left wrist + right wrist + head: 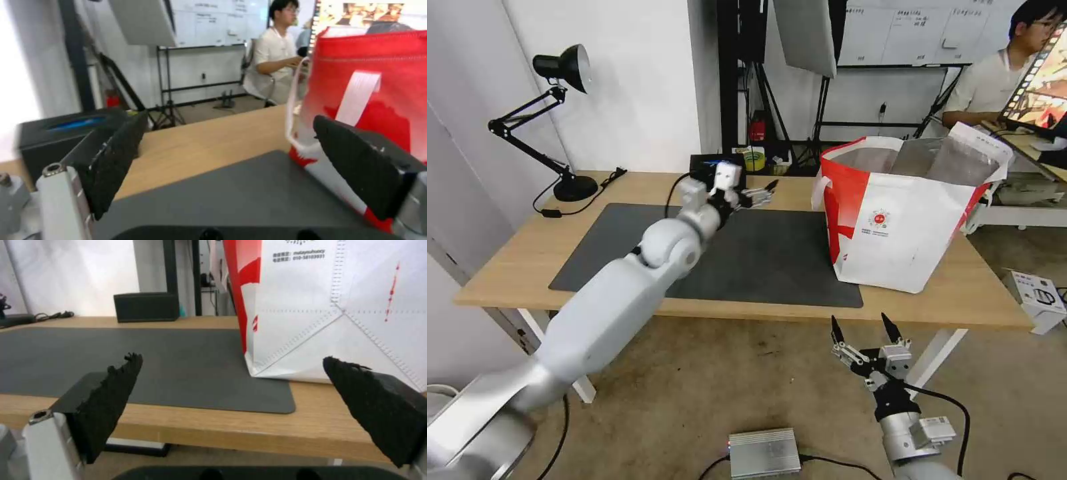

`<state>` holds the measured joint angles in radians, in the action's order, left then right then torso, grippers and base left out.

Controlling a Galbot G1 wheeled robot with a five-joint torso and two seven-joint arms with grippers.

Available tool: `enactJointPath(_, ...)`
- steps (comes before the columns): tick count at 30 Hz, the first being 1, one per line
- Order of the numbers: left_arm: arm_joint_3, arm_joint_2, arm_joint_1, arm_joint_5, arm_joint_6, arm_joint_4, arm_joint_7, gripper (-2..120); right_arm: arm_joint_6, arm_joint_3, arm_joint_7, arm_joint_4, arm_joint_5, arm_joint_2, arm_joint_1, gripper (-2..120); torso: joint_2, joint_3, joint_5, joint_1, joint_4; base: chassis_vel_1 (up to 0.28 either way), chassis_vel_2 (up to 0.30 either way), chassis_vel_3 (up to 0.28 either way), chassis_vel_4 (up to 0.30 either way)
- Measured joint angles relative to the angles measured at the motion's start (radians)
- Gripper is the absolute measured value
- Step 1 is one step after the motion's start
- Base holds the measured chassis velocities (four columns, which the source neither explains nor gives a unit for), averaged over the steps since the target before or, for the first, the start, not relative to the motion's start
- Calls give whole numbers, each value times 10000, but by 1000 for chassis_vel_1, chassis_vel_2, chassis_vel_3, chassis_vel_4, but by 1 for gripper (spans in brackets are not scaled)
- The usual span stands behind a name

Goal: Pick up the trash from the table and place it into the takeout bag.

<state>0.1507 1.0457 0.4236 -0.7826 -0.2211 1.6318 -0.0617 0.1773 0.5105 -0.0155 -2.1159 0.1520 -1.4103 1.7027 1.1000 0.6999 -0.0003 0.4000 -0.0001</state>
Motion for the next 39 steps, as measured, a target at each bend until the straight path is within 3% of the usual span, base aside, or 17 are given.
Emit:
enactJointPath(5,-545,-463,784,94,24,569,0,100,0,1,1,0,0,0,0,100,0,-1,1,0,0,0,0,0,0)
enactJointPath(9,-2086,-1199,2583,512,94,1736,29,100,0,1,1,0,0,0,1,100,1,0,0,-1,3,0,0,0,0)
enactJointPath(10,-2086,-1199,2583,512,94,1736,29,100,0,1,1,0,0,0,1,100,1,0,0,-1,3,0,0,0,0)
enactJointPath(14,-3649,-1486,4744,1191,341,2743,46,100,0,1,1,0,0,0,1,100,1,0,2,-1,1,0,0,0,0)
enactJointPath(19,-5169,-983,6693,1745,371,3473,-11,100,0,0,0,0,0,0,0,100,2,-1,2,-2,2,0,0,0,0)
enactJointPath(27,-6575,72,8631,2549,550,4224,41,100,0,0,1,0,0,0,0,100,2,-1,3,-1,1,0,0,0,0)
enactJointPath(39,-7357,1003,9855,3417,1432,4365,803,100,0,1,0,0,0,0,1,100,-1,0,3,-1,0,0,0,0,0)
